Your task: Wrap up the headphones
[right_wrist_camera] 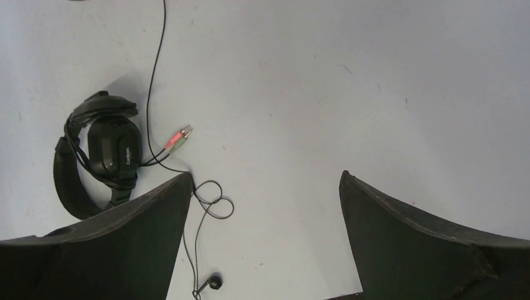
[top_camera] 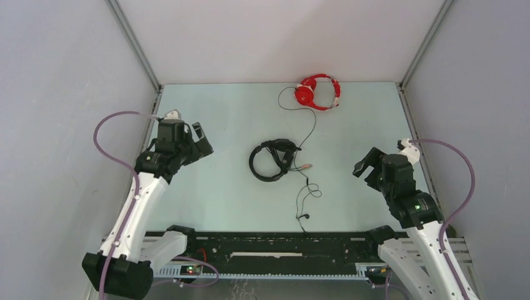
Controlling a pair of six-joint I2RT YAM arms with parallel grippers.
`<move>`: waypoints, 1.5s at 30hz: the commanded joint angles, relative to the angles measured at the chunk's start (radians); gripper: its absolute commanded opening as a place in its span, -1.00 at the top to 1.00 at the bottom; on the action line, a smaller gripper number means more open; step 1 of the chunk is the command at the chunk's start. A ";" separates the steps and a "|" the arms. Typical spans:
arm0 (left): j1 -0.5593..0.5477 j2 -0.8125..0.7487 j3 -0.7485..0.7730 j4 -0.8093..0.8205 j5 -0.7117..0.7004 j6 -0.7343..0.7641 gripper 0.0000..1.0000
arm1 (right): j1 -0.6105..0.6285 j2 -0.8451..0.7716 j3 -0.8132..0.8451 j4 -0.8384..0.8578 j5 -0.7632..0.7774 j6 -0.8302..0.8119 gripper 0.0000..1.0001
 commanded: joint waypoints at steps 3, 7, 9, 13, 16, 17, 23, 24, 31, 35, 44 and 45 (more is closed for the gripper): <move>0.002 -0.114 -0.033 0.080 0.037 0.012 -0.98 | -0.004 0.027 -0.008 0.046 -0.016 0.030 -0.94; 0.002 -0.143 -0.009 0.077 0.040 0.096 -0.98 | -0.001 0.022 -0.008 0.054 -0.043 0.043 -0.93; 0.000 -0.173 -0.004 0.090 0.057 0.123 -0.98 | 0.001 0.015 -0.008 0.047 -0.042 0.047 -0.93; -0.037 -0.214 -0.038 0.142 0.129 0.104 -0.98 | 0.009 0.021 -0.009 0.029 -0.035 0.057 -0.93; -0.207 -0.228 -0.076 0.154 0.052 0.078 -0.99 | 0.029 0.035 -0.021 0.040 -0.034 0.073 -0.93; -0.267 -0.228 -0.091 0.154 0.036 0.056 -0.99 | 0.037 0.046 -0.027 0.049 -0.032 0.085 -0.93; -0.424 -0.291 -0.268 0.292 0.110 -0.118 -0.98 | 0.017 0.221 -0.002 0.215 0.004 0.107 -0.95; -0.427 -0.294 -0.281 0.290 0.104 -0.128 -0.97 | -0.013 0.276 0.027 0.246 0.000 0.097 -0.95; -0.427 -0.313 -0.231 0.198 -0.001 -0.045 -1.00 | -0.188 0.793 0.364 0.350 -0.172 0.014 -0.95; -0.427 -0.359 -0.226 0.178 -0.075 0.015 -1.00 | -0.204 1.071 0.626 0.278 -0.212 -0.013 -0.94; -0.427 -0.332 -0.190 0.147 -0.042 0.030 -1.00 | -0.210 1.524 1.121 0.176 -0.265 0.020 -0.89; -0.426 -0.333 -0.194 0.143 -0.068 0.018 -1.00 | -0.210 1.573 1.178 0.168 -0.264 0.026 -0.87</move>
